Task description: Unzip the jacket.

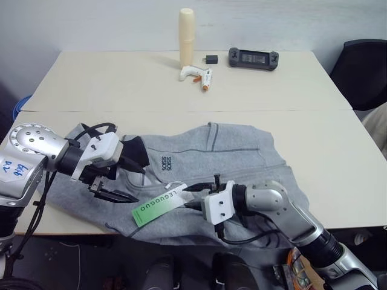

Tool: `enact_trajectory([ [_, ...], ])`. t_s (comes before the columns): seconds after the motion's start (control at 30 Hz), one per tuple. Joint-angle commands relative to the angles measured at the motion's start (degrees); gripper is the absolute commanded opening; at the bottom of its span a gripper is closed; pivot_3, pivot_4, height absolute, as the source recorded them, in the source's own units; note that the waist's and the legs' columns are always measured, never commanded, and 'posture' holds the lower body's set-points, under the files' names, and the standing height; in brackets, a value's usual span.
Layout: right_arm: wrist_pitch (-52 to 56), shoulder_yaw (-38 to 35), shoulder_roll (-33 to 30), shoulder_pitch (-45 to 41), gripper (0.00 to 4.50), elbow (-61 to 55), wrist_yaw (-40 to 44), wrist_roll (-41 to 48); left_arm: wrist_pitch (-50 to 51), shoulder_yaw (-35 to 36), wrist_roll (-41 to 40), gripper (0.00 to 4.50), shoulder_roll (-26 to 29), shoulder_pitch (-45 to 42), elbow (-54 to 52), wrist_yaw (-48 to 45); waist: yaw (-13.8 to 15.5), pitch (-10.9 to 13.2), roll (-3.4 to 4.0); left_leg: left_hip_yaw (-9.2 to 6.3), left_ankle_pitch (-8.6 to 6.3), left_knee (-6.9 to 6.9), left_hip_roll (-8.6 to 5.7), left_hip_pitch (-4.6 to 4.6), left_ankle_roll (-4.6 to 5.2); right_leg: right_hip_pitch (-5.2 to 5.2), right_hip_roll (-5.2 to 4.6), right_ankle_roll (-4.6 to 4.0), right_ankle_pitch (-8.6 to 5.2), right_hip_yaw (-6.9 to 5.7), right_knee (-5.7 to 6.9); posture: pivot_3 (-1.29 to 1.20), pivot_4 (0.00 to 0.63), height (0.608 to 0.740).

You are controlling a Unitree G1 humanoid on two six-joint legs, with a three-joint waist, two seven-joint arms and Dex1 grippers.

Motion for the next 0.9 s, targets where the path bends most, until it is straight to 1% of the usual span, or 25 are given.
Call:
enact_trajectory([
  [0.03, -0.47, -2.72, -1.66, 1.25, 2.79, -3.87, -0.92, -1.05, -0.69, 0.39, 0.51, 3.89, -0.17, -1.48, -0.08, -0.01, 0.01, 0.00, 0.00, 0.00, 0.00, 0.01, 0.00, 0.00, 0.00, 0.00, 0.00, 0.00, 0.00, 0.00, 0.00, 0.00, 0.150, 0.740],
  [0.13, -0.13, -5.50, -3.67, 3.10, 2.79, -6.84, -0.39, 0.85, -0.85, -0.09, 0.79, 3.89, -0.62, -2.36, 0.45, -0.40, 0.14, 0.00, 0.00, -0.01, 0.00, 0.02, -0.01, -0.01, 0.00, 0.00, -0.01, 0.00, 0.00, -0.01, -0.01, 0.00, 0.150, 0.740],
  [0.2, 0.17, -5.74, -3.58, 3.97, 2.79, -8.28, -0.58, 1.12, -1.02, -0.42, 1.01, 3.89, -0.99, -2.73, 0.68, -0.63, 0.08, -0.01, -0.02, 0.00, 0.00, 0.03, -0.02, 0.00, 0.00, 0.01, 0.00, 0.00, 0.00, 0.01, 0.00, 0.00, 0.150, 0.740],
  [0.4, -1.68, -1.65, 1.95, 2.79, 2.79, -5.27, -3.98, -3.41, -2.18, -1.94, 2.38, 3.89, -2.26, -4.09, 1.55, -1.00, -0.22, -0.01, -0.02, 0.01, 0.02, 0.00, 0.08, 0.03, -0.07, 0.01, 0.18, 0.00, 0.00, 0.08, 0.01, 0.00, 0.150, 0.740],
  [0.53, -2.90, 0.33, 5.23, 1.08, 2.79, -3.03, -5.09, -4.57, -2.31, -2.41, 2.79, 3.89, -2.57, -5.39, 2.57, -1.40, -0.15, -0.01, -0.03, 0.01, 0.01, 0.03, 0.12, 0.02, -0.09, 0.00, 0.31, 0.00, 0.00, 0.22, -0.01, 0.00, 0.150, 0.740],
  [0.67, -5.21, 2.56, 6.92, -0.55, 2.79, 0.61, -5.64, -6.89, -2.69, -2.61, 3.15, 3.89, -2.54, -5.99, 3.17, -1.69, -0.15, -0.01, -0.03, 0.01, 0.01, 0.05, 0.13, 0.02, -0.09, 0.00, 0.32, 0.00, 0.00, 0.23, 0.00, 0.00, 0.150, 0.740],
  [0.9, -8.19, 3.45, 8.10, -1.85, 2.79, 4.09, -6.35, -8.61, -2.58, -2.42, 3.21, 3.89, -2.37, -6.01, 2.96, -1.70, -0.17, -0.01, -0.03, 0.01, 0.01, 0.07, 0.13, 0.02, -0.09, 0.00, 0.33, 0.00, 0.00, 0.24, 0.02, 0.00, 0.150, 0.740],
])
